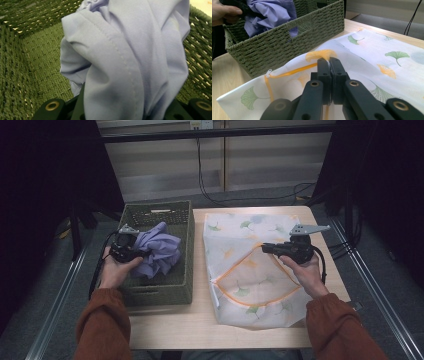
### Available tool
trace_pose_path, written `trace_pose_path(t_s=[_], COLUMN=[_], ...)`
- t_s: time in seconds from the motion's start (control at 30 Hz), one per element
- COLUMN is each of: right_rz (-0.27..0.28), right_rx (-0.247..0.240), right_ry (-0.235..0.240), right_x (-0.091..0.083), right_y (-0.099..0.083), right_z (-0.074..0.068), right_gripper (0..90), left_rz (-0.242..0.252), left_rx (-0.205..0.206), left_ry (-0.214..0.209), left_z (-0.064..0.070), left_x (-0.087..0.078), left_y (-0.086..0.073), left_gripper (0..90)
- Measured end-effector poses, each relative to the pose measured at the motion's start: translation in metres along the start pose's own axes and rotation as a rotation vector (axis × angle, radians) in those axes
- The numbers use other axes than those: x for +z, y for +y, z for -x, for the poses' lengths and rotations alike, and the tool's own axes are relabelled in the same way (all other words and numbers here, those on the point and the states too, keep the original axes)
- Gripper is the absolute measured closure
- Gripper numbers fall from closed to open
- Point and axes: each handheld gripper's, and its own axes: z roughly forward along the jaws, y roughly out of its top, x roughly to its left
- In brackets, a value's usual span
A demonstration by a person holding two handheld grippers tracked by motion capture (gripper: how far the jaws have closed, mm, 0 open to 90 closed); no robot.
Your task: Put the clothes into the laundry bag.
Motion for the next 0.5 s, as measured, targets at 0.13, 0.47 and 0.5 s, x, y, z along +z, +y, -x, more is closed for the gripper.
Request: trace_pose_path(t_s=[0.13,0.47,0.5], right_rz=[0.003,0.001,0.001], right_rx=[-0.006,-0.006,-0.006], right_ry=[-0.006,-0.003,-0.003], right_x=[-0.001,-0.002,-0.002], right_y=[0.001,0.000,0.000], right_z=[0.000,0.000,0.000], right_gripper=[88.7,88.7,88.7], left_rz=[0.033,0.158,0.158], left_rx=[-0.019,-0.089,-0.089], left_ry=[0.003,0.014,0.014], left_z=[-0.001,-0.010,-0.010], left_x=[-0.001,-0.017,-0.017], left_y=[-0.002,-0.004,-0.004], left_gripper=[75.5,75.5,75.5])
